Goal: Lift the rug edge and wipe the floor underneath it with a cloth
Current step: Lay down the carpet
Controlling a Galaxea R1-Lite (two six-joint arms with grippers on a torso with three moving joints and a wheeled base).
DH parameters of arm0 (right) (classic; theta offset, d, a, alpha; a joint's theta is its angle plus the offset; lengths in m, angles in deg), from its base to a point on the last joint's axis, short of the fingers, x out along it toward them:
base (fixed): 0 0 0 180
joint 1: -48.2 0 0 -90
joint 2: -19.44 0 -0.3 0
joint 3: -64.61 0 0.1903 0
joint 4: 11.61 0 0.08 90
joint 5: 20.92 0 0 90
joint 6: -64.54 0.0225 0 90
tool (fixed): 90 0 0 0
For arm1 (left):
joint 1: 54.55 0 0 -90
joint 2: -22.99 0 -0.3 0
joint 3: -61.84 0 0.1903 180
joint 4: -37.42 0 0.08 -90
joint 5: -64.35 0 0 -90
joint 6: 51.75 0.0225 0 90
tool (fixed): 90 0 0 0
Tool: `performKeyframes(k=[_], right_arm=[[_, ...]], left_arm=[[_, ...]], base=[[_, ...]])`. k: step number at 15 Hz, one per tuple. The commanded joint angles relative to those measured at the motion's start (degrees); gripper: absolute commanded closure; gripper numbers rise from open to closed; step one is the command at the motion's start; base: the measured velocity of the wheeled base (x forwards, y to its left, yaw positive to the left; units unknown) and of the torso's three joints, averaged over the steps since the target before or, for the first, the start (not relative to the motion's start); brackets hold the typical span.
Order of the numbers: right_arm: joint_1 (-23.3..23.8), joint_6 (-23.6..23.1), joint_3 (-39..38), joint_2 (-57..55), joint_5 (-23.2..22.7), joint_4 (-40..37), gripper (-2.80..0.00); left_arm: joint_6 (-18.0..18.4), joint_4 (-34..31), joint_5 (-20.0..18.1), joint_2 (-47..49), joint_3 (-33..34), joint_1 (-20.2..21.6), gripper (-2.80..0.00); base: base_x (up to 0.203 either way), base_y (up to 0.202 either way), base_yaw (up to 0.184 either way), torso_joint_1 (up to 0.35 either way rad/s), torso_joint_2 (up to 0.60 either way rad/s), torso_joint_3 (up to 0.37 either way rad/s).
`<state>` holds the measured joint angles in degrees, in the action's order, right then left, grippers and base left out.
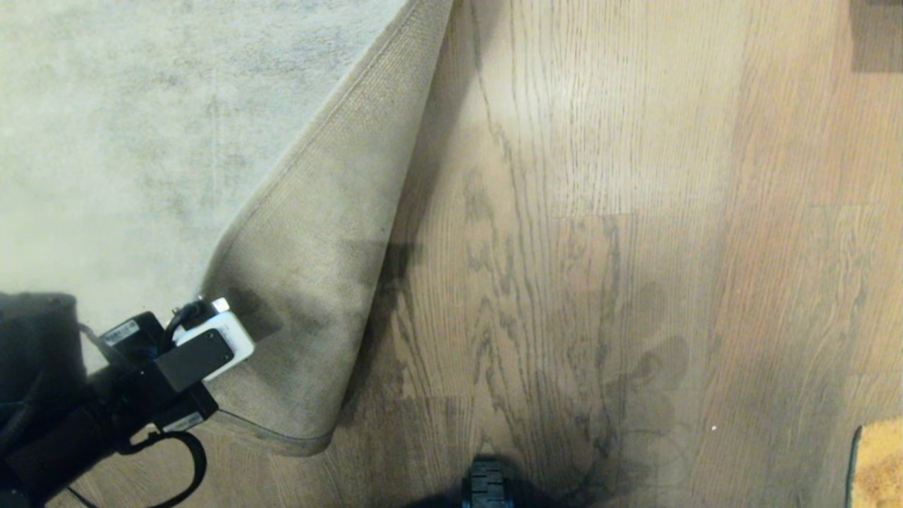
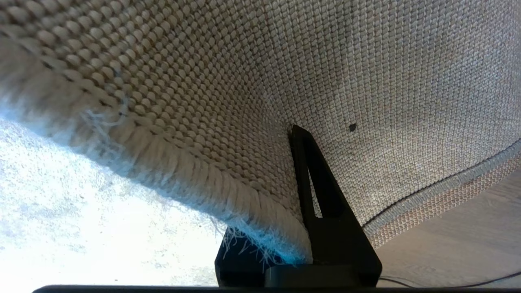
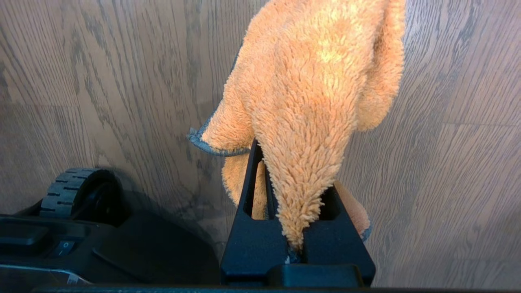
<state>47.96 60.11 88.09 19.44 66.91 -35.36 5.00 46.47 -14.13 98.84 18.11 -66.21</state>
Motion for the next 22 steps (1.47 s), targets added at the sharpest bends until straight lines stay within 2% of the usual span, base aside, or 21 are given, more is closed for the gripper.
performKeyframes(k=[1,22], right_arm=[[0.0,-0.1,0.0,0.0,0.0,0.0,0.00],[0.0,-0.1,0.0,0.0,0.0,0.0,0.00]], left_arm=[[0.4,0.1,0.1,-0.4,0.2,0.0,0.00],[-1.3,0.1,-0.3,-0.5,2.1,-1.3,0.00]], base=[[0.000,0.000,0.000,0.000,0.00,0.000],[0.000,0.000,0.000,0.000,0.00,0.000]])
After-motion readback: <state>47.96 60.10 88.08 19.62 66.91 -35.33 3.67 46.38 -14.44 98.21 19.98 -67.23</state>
